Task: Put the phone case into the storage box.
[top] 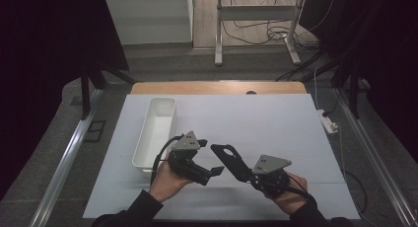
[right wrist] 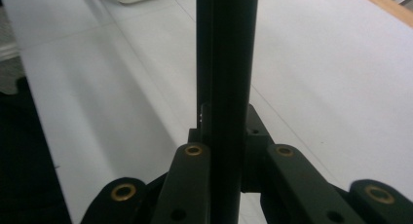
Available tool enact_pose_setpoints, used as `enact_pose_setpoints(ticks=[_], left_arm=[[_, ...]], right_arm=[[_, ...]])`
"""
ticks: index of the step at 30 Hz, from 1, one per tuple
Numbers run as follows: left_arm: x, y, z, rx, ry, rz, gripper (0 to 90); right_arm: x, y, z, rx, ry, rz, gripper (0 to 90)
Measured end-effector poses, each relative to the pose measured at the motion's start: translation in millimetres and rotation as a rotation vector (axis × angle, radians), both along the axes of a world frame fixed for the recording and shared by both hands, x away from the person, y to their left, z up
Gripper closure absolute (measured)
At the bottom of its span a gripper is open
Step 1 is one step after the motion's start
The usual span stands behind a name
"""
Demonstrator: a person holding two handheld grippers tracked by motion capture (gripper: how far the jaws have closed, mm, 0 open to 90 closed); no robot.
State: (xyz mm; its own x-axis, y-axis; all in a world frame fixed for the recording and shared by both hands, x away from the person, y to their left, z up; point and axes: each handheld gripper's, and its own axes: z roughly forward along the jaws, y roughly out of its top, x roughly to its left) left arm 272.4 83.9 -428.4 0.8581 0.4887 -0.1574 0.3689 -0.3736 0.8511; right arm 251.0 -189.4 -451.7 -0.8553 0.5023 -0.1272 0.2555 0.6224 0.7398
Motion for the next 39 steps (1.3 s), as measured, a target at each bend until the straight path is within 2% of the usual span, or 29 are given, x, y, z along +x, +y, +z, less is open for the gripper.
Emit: enact_pose_setpoints(ticks=[6,9,13,14,20,25,27,32,39], left_arm=[[1.0,4.0,-2.2,0.007,0.0,-0.007,0.0],[0.8,6.3,-2.0,0.017,-0.013,-0.002,1.8],[0.8,10.0,-1.9,0.01,-0.018,-0.012,13.3],[0.8,11.2,-1.8,0.001,-0.016,-0.016,13.3],[1.2,15.7,-1.2,-0.032,0.0,-0.028,36.6],[2.2,18.0,-0.9,-0.055,0.013,-0.03,51.2],[2.1,19.0,-0.5,-0.082,0.018,-0.031,55.1],[3.1,21.5,0.1,-0.103,0.027,-0.032,64.2],[6.5,24.2,-1.7,-0.137,0.06,-0.026,69.1]], right_arm=[[-0.5,-4.0,0.4,0.031,0.034,0.03,83.8],[-0.8,-5.5,0.7,0.041,0.042,0.043,83.8],[-1.3,-6.5,0.4,0.05,0.059,0.056,83.8],[-1.4,-6.5,0.3,0.05,0.059,0.061,83.7],[-2.7,-5.5,0.4,0.055,0.069,0.073,83.7],[-2.2,-6.3,0.7,0.059,0.07,0.071,83.7],[-2.1,-6.4,0.8,0.062,0.07,0.072,83.7],[-1.9,-6.6,1.1,0.07,0.071,0.069,83.7],[-1.9,-6.7,2.3,0.079,0.07,0.07,83.8]])
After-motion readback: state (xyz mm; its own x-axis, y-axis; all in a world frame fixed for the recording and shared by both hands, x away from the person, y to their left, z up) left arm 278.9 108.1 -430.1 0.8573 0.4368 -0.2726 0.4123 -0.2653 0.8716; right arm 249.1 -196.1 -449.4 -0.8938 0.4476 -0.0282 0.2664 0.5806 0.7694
